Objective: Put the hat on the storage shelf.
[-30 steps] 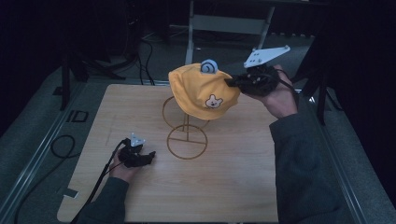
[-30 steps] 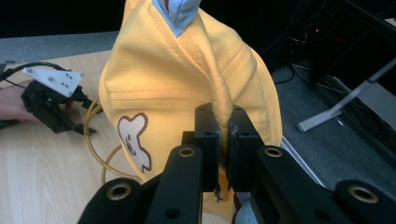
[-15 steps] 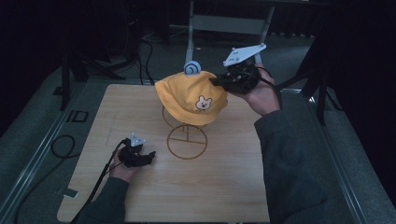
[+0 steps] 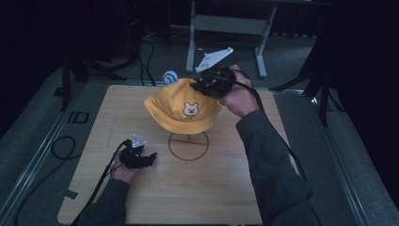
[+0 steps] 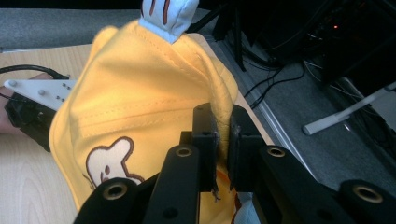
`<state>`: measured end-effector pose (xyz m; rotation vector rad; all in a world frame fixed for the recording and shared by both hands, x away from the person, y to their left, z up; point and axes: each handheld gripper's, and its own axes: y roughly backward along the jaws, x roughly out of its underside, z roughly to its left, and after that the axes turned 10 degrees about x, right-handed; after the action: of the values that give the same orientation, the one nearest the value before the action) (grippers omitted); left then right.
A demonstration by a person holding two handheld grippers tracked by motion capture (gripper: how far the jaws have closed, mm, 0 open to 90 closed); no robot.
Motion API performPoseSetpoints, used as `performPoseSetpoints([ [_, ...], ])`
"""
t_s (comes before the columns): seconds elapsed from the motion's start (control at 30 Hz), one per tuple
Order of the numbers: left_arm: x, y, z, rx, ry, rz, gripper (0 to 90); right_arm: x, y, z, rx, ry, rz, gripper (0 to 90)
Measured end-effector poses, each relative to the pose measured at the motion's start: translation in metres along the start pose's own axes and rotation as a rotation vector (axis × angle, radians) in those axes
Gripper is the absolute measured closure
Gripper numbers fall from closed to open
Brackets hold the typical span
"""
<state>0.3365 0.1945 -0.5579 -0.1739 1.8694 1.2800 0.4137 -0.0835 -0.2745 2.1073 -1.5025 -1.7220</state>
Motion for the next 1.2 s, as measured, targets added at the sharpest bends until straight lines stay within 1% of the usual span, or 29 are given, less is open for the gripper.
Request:
performPoseSetpoints([
  [0.03, 0.000, 0.000, 0.000, 0.000, -0.001, 0.001, 36.1, 0.000, 0.000, 0.000, 0.000, 0.000, 0.000, 83.2],
  [0.07, 0.000, 0.000, 0.000, 0.000, -0.001, 0.001, 36.1, -0.001, -0.004, 0.003, -0.011, 0.015, 0.017, 83.0],
  [0.1, 0.000, 0.000, 0.000, 0.000, 0.001, -0.001, 36.1, -0.001, -0.004, 0.003, -0.011, 0.015, 0.017, 83.0],
  [0.13, 0.000, 0.000, 0.000, 0.000, -0.001, 0.001, 36.2, -0.001, -0.009, 0.008, -0.012, 0.036, 0.048, 83.0],
  [0.17, 0.000, 0.000, 0.000, 0.000, -0.001, 0.001, 36.1, -0.001, -0.009, 0.008, -0.012, 0.036, 0.048, 83.0],
  [0.2, 0.000, 0.000, 0.000, 0.000, -0.001, 0.002, 36.1, 0.000, -0.014, 0.010, -0.020, 0.051, 0.070, 82.9],
  [0.27, 0.000, 0.000, 0.000, 0.000, 0.000, 0.000, 36.1, 0.000, -0.015, 0.011, -0.022, 0.053, 0.074, 82.7],
  [0.33, 0.000, 0.000, 0.000, 0.001, 0.000, 0.002, 36.1, 0.001, -0.020, 0.015, -0.033, 0.059, 0.092, 82.5],
  [0.5, 0.000, 0.000, 0.000, 0.001, 0.000, 0.002, 36.1, 0.002, -0.023, 0.016, -0.036, 0.057, 0.103, 82.2],
  [0.6, 0.000, 0.000, 0.000, 0.001, 0.000, 0.002, 36.1, 0.002, -0.025, 0.016, -0.037, 0.055, 0.110, 79.2],
  [0.63, 0.000, 0.000, 0.000, 0.001, 0.000, 0.002, 36.1, 0.002, -0.024, 0.017, -0.026, 0.056, 0.105, 71.4],
  [0.73, 0.000, 0.000, 0.000, 0.001, -0.001, 0.002, 36.1, 0.002, -0.022, 0.016, -0.017, 0.037, 0.098, 57.5],
  [0.77, 0.000, 0.000, 0.000, 0.002, 0.000, 0.002, 36.1, 0.002, -0.020, 0.014, -0.004, 0.024, 0.094, 54.8],
  [0.8, 0.000, 0.000, 0.000, 0.001, 0.000, 0.002, 36.1, 0.003, -0.017, 0.012, -0.004, 0.011, 0.089, 53.8],
  [0.83, 0.000, 0.000, 0.000, 0.001, 0.000, 0.002, 36.1, 0.003, -0.014, 0.009, -0.006, -0.012, 0.077, 52.0],
  [0.87, 0.000, 0.000, 0.000, 0.001, 0.000, 0.002, 36.1, 0.003, -0.009, 0.006, 0.006, -0.038, 0.072, 48.6],
  [0.93, 0.000, 0.000, 0.000, 0.001, -0.001, 0.002, 36.1, 0.003, -0.007, 0.004, 0.009, -0.045, 0.069, 47.8],
  [1.1, 0.000, 0.000, 0.000, 0.001, 0.000, 0.002, 36.1, 0.006, 0.012, -0.007, 0.035, -0.087, 0.034, 42.2],
  [1.2, 0.000, 0.000, 0.000, 0.001, 0.000, 0.003, 36.1, 0.009, 0.020, -0.011, 0.044, -0.089, 0.030, 40.9],
])
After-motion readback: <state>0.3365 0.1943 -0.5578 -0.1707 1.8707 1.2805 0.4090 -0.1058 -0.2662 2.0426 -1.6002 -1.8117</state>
